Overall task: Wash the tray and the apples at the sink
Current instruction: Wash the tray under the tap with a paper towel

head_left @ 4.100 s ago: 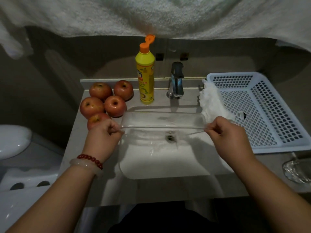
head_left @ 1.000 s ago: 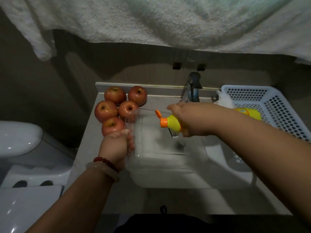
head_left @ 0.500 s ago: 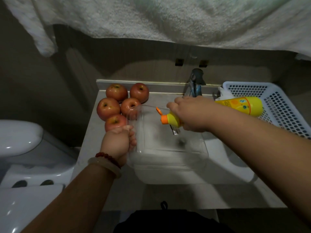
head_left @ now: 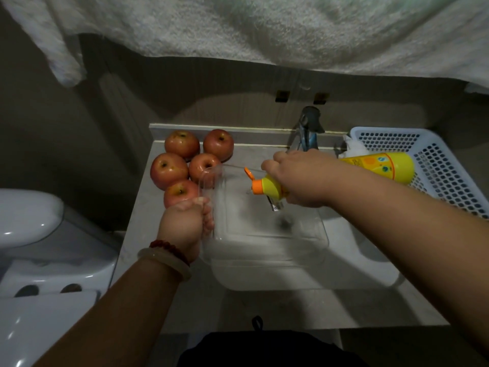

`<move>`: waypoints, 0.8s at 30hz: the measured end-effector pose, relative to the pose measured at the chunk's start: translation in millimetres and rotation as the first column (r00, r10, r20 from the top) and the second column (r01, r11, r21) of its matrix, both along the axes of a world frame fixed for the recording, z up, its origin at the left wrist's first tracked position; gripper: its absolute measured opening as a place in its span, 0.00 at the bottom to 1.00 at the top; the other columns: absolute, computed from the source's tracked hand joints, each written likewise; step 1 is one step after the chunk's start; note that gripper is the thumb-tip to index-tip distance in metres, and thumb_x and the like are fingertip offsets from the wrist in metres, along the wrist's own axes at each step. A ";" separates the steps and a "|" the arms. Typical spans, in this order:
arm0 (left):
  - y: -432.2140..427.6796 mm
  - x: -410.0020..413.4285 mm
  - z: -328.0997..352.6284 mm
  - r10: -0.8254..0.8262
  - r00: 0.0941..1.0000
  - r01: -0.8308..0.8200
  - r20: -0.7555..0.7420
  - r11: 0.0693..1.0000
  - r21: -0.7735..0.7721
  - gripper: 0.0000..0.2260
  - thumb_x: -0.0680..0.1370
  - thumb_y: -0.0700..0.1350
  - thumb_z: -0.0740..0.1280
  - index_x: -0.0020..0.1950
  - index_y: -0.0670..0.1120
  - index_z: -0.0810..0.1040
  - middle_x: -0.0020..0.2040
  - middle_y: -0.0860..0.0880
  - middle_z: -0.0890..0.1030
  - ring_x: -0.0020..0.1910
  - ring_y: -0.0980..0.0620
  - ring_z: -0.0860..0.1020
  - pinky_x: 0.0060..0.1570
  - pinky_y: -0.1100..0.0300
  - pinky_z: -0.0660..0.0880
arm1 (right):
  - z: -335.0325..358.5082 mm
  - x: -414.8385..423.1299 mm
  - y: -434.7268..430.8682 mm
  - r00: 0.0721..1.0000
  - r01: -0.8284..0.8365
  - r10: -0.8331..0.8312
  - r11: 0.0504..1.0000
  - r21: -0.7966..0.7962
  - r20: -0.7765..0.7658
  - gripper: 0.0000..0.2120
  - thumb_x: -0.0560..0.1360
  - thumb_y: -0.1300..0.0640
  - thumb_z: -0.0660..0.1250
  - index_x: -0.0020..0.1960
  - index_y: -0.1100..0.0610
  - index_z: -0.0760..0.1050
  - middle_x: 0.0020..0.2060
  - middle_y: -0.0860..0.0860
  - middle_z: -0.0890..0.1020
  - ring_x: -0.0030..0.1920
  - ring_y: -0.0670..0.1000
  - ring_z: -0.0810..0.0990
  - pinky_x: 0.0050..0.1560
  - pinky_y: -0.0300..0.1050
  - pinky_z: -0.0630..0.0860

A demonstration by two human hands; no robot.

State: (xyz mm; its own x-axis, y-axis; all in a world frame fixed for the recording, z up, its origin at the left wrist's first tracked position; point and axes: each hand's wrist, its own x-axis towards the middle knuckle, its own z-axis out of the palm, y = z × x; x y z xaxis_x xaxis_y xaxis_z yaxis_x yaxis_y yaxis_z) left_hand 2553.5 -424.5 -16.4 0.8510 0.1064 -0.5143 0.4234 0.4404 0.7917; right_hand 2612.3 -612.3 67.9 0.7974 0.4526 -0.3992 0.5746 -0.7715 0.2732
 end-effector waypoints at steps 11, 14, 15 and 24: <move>2.5 -3.5 3.4 0.039 0.999 -0.039 0.007 0.998 0.058 0.12 0.80 0.38 0.60 0.37 0.41 0.74 0.29 0.47 0.74 0.27 0.52 0.73 0.27 0.65 0.75 | 15.9 -6.4 -35.1 0.956 0.285 -0.202 0.815 0.505 -0.214 0.39 0.69 0.53 0.75 0.74 0.48 0.59 0.67 0.50 0.71 0.60 0.50 0.73 0.55 0.41 0.67; 0.4 -7.2 4.8 0.041 0.999 -0.042 0.011 0.988 0.151 0.12 0.81 0.39 0.60 0.38 0.41 0.75 0.33 0.45 0.73 0.30 0.51 0.72 0.29 0.64 0.75 | 29.6 -5.5 -43.6 0.939 0.339 -0.275 0.633 0.696 -0.206 0.37 0.67 0.54 0.77 0.71 0.47 0.64 0.56 0.48 0.77 0.52 0.48 0.76 0.48 0.39 0.69; -0.7 -8.0 5.9 0.038 0.999 -0.040 0.017 0.982 0.182 0.11 0.81 0.39 0.60 0.39 0.41 0.74 0.34 0.44 0.72 0.30 0.51 0.72 0.29 0.63 0.75 | 34.6 -3.9 -43.5 0.932 0.341 -0.302 0.545 0.766 -0.200 0.35 0.67 0.54 0.77 0.70 0.48 0.65 0.51 0.46 0.78 0.48 0.46 0.77 0.45 0.38 0.71; -1.4 -7.7 -3.7 -0.006 0.999 -0.011 0.047 0.932 0.361 0.14 0.82 0.43 0.59 0.37 0.45 0.72 0.26 0.49 0.70 0.25 0.52 0.68 0.24 0.62 0.69 | 43.2 54.1 -9.5 0.907 0.127 -0.414 0.082 0.988 -0.082 0.28 0.70 0.54 0.76 0.66 0.53 0.68 0.49 0.44 0.77 0.49 0.43 0.76 0.48 0.31 0.71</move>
